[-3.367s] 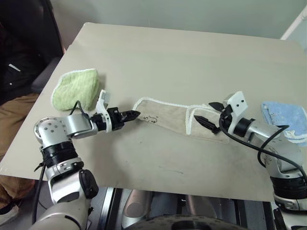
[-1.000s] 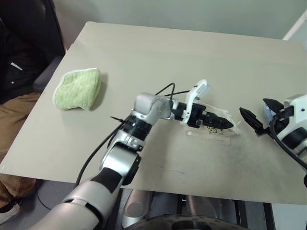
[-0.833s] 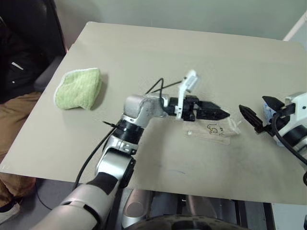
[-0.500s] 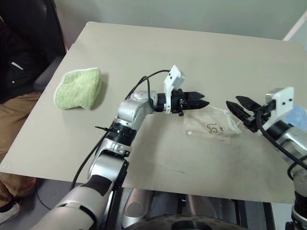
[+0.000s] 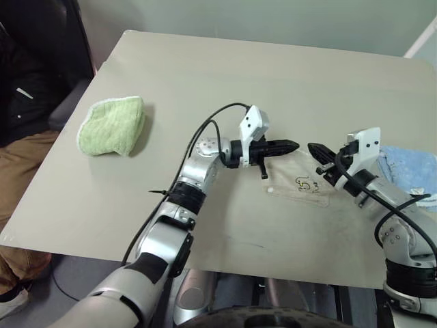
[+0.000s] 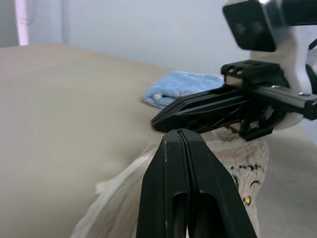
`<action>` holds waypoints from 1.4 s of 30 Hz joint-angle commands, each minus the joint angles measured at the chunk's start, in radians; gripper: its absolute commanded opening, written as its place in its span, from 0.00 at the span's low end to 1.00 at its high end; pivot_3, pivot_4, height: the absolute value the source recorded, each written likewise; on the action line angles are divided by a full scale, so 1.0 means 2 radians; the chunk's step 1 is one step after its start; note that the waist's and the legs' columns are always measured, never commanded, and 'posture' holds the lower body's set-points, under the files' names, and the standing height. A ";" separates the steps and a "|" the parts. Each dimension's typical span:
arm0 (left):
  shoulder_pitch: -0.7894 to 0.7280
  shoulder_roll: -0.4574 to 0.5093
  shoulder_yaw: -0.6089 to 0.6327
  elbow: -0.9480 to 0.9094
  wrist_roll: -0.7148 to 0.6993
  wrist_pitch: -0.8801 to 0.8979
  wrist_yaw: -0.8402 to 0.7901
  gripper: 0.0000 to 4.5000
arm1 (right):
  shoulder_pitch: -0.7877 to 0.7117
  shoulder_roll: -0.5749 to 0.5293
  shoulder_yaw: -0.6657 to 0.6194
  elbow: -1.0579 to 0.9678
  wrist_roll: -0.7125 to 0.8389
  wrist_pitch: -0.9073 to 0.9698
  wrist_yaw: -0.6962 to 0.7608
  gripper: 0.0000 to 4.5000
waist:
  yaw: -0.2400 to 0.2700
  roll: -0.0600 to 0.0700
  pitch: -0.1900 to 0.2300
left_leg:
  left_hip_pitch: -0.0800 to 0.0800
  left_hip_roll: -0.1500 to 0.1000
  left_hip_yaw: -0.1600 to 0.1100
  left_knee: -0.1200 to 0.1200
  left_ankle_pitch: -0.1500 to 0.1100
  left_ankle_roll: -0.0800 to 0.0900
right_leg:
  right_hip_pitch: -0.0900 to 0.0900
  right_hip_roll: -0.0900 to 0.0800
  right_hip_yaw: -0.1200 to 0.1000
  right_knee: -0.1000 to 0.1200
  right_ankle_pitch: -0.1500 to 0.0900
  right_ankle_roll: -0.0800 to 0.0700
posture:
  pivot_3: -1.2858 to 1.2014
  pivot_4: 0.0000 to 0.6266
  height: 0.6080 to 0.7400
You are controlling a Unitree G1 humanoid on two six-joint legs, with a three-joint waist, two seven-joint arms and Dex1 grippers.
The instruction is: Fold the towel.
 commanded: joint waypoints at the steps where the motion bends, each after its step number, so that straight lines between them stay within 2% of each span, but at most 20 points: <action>1: -0.009 -0.018 -0.006 0.020 0.008 -0.032 -0.017 0.00 | 0.021 0.013 -0.020 -0.010 0.004 -0.018 -0.006 0.00 | 0.001 0.000 0.000 | 0.000 0.000 0.000 0.000 0.000 0.000 | 0.000 0.000 0.000 0.000 0.000 0.000 | 0.52 0.24 1.00; 4: -0.005 -0.018 -0.030 0.042 0.037 -0.053 -0.033 0.00 | 0.038 0.034 -0.030 -0.012 0.007 -0.024 -0.020 0.00 | 0.000 0.000 0.000 | 0.000 0.000 0.000 0.000 0.000 0.000 | 0.000 0.000 0.000 0.000 0.000 0.000 | 0.52 0.24 1.00; 7: 0.013 0.005 -0.064 0.057 0.078 -0.081 -0.058 0.00 | 0.065 0.055 -0.027 -0.019 0.002 -0.028 -0.031 0.00 | -0.001 0.001 0.000 | 0.000 0.000 0.000 0.000 -0.001 0.000 | 0.000 0.000 0.000 0.000 0.000 0.000 | 0.52 0.24 1.00; 10: 0.031 0.022 -0.074 0.059 0.090 -0.080 -0.071 0.00 | 0.092 0.069 -0.013 -0.019 -0.008 -0.035 -0.034 0.00 | -0.003 0.001 0.000 | 0.000 0.000 0.000 0.000 -0.001 -0.001 | 0.000 0.000 0.000 0.000 -0.002 0.002 | 0.52 0.24 1.00; 15: 0.047 0.036 -0.076 0.074 0.104 -0.089 -0.064 0.00 | 0.108 0.070 0.008 0.006 -0.045 -0.057 -0.035 0.00 | -0.005 0.001 -0.001 | 0.000 0.000 0.000 0.000 -0.001 -0.001 | 0.000 0.000 -0.001 0.000 -0.002 0.001 | 0.52 0.24 1.00; 19: 0.044 0.031 -0.060 0.076 0.094 -0.083 -0.061 0.00 | 0.102 0.069 0.015 0.025 -0.065 -0.072 -0.034 0.00 | -0.007 0.001 -0.001 | 0.001 0.000 0.000 0.001 -0.004 -0.005 | 0.001 0.000 0.000 0.000 -0.004 -0.002 | 0.52 0.24 1.00; 24: 0.040 0.029 -0.042 0.051 0.065 -0.055 -0.085 0.00 | 0.086 0.060 0.018 0.049 -0.085 -0.092 -0.031 0.00 | -0.007 0.001 -0.001 | 0.001 0.000 0.000 0.001 -0.004 -0.005 | 0.001 0.000 0.000 0.000 -0.002 0.000 | 0.52 0.24 1.00; 27: 0.043 0.033 -0.030 0.027 0.045 -0.025 -0.098 0.00 | 0.075 0.056 0.007 0.048 -0.070 -0.087 -0.022 0.00 | -0.007 0.001 -0.001 | 0.001 0.000 0.000 0.001 -0.004 -0.005 | 0.001 0.000 0.000 0.000 -0.002 0.000 | 0.52 0.24 1.00; 31: 0.047 0.040 -0.001 -0.007 0.021 -0.014 -0.084 0.00 | 0.055 0.042 -0.017 0.019 -0.021 -0.060 -0.002 0.20 | -0.007 0.001 -0.001 | 0.001 0.000 0.000 0.001 -0.003 -0.004 | 0.001 0.000 -0.001 0.000 -0.002 0.000 | 0.52 0.24 1.00; 36: 0.054 0.052 0.023 -0.041 0.001 0.005 -0.072 0.00 | 0.029 0.003 -0.049 -0.002 0.032 -0.014 0.014 0.59 | -0.007 0.001 -0.001 | 0.001 0.000 0.000 0.001 -0.002 -0.003 | 0.000 0.000 -0.001 0.000 -0.003 0.000 | 0.52 0.24 1.00; 42: 0.067 0.075 0.028 -0.066 -0.002 0.020 -0.068 0.00 | 0.012 -0.056 -0.095 0.009 0.098 0.057 0.028 0.99 | -0.006 0.001 -0.001 | 0.000 0.000 0.000 0.001 -0.001 -0.001 | 0.000 0.000 -0.001 0.000 -0.004 -0.004 | 0.52 0.24 1.00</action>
